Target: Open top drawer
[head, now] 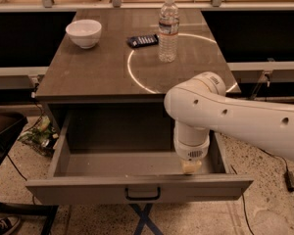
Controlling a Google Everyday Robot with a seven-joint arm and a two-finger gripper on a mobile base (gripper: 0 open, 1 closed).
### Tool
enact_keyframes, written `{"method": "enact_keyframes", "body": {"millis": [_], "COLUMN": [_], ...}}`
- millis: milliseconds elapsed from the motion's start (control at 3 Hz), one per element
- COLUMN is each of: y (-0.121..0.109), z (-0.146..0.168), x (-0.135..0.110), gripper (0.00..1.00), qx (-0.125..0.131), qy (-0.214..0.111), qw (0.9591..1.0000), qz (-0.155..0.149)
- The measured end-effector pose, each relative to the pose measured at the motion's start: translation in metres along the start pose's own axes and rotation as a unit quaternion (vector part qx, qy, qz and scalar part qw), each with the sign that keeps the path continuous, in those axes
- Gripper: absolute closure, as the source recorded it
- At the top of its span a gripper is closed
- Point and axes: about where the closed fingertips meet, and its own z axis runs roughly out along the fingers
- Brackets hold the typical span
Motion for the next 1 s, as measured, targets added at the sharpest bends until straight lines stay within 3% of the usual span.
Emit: {"method": "enact_keyframes", "body": {"millis": [667, 1000], "y": [0.0014, 0.0021], "z": [-0.0011, -0.0016], "x": [0.0015, 0.0023], "gripper": [0.12, 0.0], "qx": [0.001, 0.002], "qy": [0.001, 0.002], "qw": [1.0, 1.0], "qz": [0.001, 0.001]}}
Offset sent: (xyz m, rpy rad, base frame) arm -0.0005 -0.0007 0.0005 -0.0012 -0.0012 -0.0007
